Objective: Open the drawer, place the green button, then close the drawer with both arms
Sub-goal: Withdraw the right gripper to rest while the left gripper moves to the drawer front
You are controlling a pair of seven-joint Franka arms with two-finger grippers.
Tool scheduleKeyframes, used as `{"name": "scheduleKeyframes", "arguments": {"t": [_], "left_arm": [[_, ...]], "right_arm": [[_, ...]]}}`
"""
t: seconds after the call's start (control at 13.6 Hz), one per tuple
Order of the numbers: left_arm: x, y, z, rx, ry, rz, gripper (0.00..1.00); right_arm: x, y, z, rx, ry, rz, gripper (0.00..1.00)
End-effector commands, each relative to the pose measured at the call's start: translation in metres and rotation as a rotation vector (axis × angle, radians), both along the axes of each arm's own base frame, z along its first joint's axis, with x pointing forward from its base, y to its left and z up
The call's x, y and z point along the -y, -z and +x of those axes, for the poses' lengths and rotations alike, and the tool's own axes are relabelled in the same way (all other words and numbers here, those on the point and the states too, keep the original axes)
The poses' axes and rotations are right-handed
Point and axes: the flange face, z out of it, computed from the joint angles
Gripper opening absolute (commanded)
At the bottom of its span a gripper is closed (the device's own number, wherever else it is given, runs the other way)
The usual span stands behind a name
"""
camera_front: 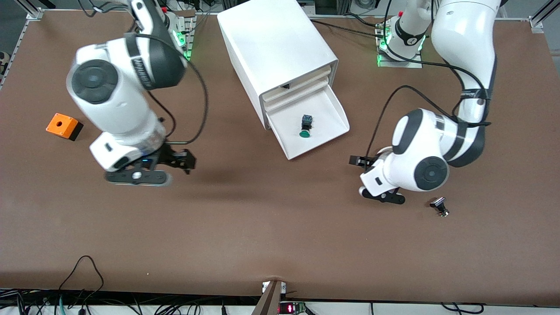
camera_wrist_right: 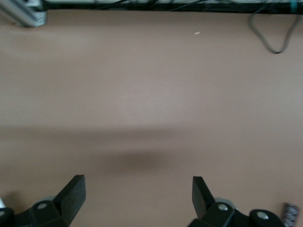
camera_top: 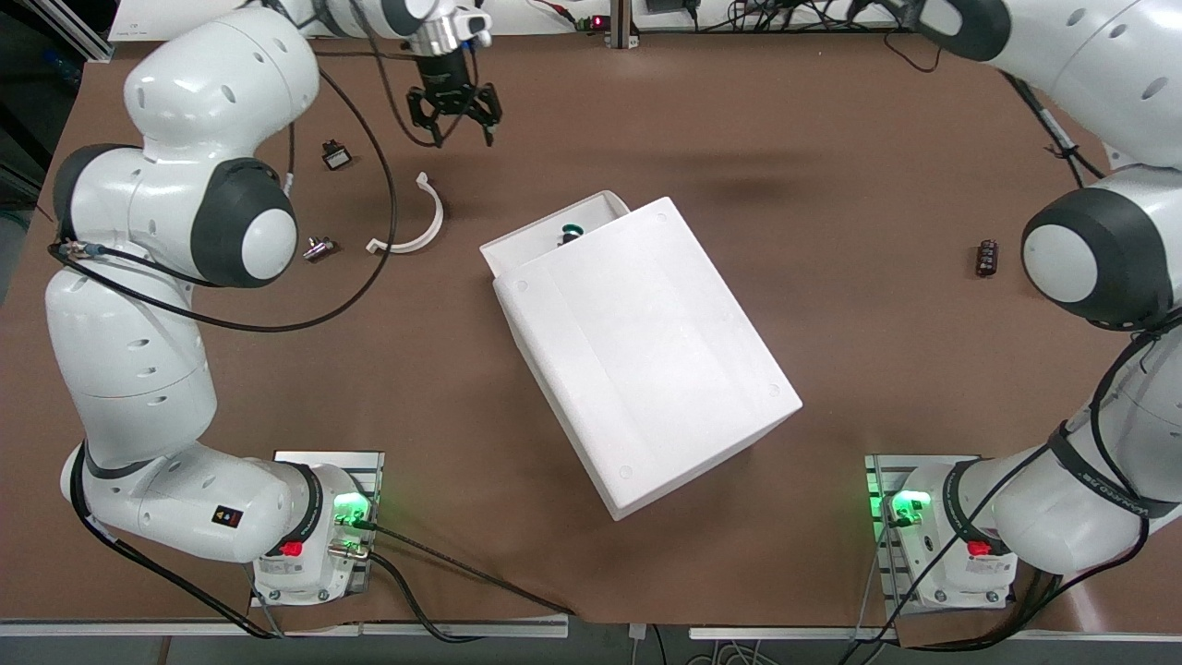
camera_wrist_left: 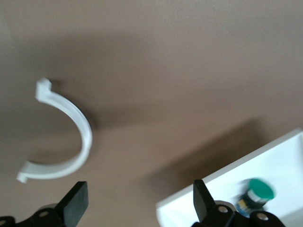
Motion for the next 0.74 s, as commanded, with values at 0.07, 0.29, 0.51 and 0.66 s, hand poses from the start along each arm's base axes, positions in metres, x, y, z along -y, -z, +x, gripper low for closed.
{"name": "scheduleKeyframes", "arguments": {"t": [0.07,0.29,0.51,0.66], "left_arm": [[0.097,0.022,-0.05,0.063,-0.23,0.219,0.92],[0.121,0.028,-0.063,0.213,-0.241,0.363,0.92],[0.103,0.035,-0.049,0.235,-0.334,0.336,0.92],[0.111,0.055,-0.067,0.221,-0.355,0.359,0.92]], "right_arm": [[0.059,-0.019,-0.02,-0.036,-0.004,0.047,1.0],[0.104,-0.032,-0.047,-0.049,-0.026,0.061,1.0],[0.133,-0.054,-0.075,-0.046,-0.014,0.091,1.0],[0.139,-0.07,-0.088,-0.053,-0.004,0.102,1.0]]}}
